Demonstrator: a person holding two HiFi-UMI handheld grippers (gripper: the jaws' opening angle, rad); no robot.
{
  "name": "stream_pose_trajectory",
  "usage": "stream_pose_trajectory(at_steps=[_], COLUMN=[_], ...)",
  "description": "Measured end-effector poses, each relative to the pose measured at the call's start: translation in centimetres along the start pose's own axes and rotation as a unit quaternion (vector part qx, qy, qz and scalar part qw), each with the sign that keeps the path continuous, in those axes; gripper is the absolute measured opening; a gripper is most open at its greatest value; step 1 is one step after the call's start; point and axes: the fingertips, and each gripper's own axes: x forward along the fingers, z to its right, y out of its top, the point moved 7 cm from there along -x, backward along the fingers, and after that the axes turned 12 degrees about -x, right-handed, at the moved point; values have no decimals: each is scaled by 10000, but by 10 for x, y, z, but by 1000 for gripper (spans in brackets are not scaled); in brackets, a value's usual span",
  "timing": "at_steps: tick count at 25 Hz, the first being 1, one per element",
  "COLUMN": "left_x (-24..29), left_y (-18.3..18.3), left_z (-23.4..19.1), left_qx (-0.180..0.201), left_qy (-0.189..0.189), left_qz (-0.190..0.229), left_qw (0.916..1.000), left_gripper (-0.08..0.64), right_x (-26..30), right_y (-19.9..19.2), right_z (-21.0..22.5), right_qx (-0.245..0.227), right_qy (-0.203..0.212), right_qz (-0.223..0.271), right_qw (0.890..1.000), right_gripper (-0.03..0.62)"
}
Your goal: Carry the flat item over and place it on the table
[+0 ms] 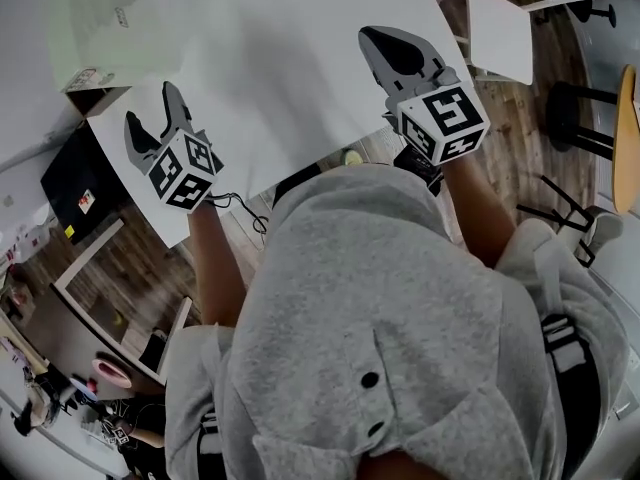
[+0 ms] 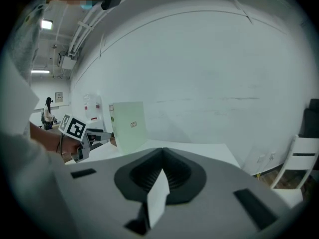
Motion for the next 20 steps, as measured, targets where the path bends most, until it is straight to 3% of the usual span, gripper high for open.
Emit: stream_pose_trajectory(at_steps=[5, 9, 10, 12, 13, 20], left_x=[-54, -102, -114, -139, -152, -234], left_y=[-2, -6, -7, -11, -12, -31], left_z=[36, 72, 81, 95, 102, 130], left_qx=[-46, -218, -235, -177, -117, -70], left_qy=[-172, -607, -680, -744, -766, -653], left_qz=[133, 216, 242, 295, 311, 400], left_qw=[9998, 9977, 9971, 9966, 9965, 9970], left_gripper=[331, 316, 286, 141, 101, 29], right_x=[-41, -79, -88, -108, -117, -180], right_y=[-10, -24, -29, -38, -42, -62], right_z=[8, 9, 9, 6, 4, -9], right_qx=[84, 142, 134, 92, 65, -60], right_qy=[-30, -47, -45, -36, -36, -3], right_qz=[277, 479, 507, 550, 572, 760], right_qw=[9996, 9987, 9986, 9984, 9983, 9971], right_gripper=[26, 26, 26, 26, 26, 26])
